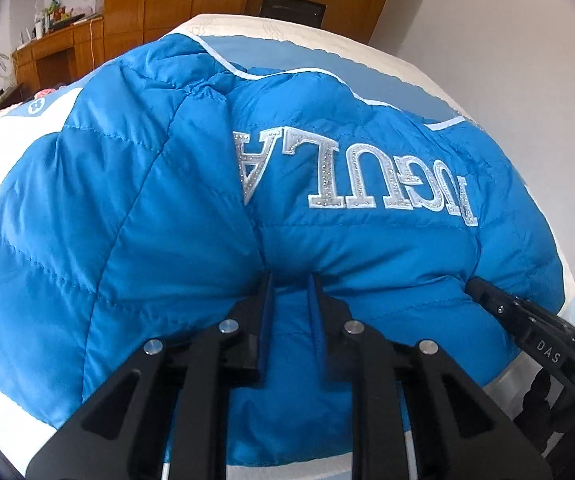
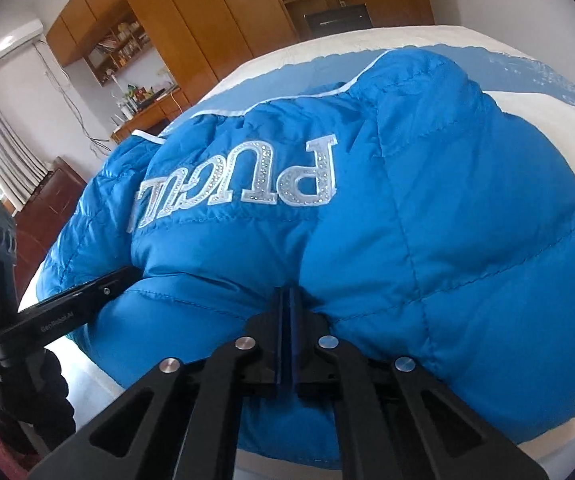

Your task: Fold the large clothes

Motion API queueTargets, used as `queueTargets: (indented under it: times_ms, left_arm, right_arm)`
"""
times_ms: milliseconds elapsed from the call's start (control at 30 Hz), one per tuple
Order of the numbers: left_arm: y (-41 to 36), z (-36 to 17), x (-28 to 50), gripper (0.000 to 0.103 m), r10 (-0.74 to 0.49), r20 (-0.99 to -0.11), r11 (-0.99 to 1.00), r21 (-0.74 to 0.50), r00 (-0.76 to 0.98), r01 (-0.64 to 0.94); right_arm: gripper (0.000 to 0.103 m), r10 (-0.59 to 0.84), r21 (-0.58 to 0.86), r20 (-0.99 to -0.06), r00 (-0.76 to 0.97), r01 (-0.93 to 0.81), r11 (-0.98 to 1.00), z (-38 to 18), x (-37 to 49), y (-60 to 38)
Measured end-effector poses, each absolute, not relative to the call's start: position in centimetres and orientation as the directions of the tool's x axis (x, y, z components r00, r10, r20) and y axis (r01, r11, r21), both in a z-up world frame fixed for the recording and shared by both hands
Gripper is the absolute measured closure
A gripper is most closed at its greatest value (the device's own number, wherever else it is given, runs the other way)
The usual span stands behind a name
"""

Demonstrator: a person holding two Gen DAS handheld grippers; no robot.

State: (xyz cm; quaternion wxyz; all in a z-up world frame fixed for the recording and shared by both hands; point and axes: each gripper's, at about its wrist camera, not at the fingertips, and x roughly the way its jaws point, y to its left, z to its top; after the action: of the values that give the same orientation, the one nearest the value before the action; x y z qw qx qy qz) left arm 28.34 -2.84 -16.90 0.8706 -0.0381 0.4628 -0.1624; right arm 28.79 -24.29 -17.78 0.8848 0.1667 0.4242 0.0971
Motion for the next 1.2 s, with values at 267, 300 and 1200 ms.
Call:
queueTargets:
  times_ms: [267, 300, 1200]
  left_arm:
    - [0.1, -10.1, 28.0, 0.051, -0.242, -0.773, 0.969, -0.158, 0.586, 0.192]
    - [1.1, -9.4, 28.2, 0.045, -0.211, -0.771, 0.977, -0.137, 0.601, 0.166]
    - [9.7, -16.9, 38.2, 0.063, -0.415, -0.827, 0.880, -0.471, 0.380, -0.062]
  right_arm:
    - [0.065, 0.298, 0.433, -0.698, 0.651, 0.051, 0.900, -11.0, 27.2, -30.5]
    - [0.054, 0.282, 0.433, -0.696, 0.660, 0.073, 0.898, -10.6, 27.2, -31.5]
    - [0.061, 0.602, 0.724, -0.675, 0.426, 0.228, 0.651, -19.2, 35.9, -42.3]
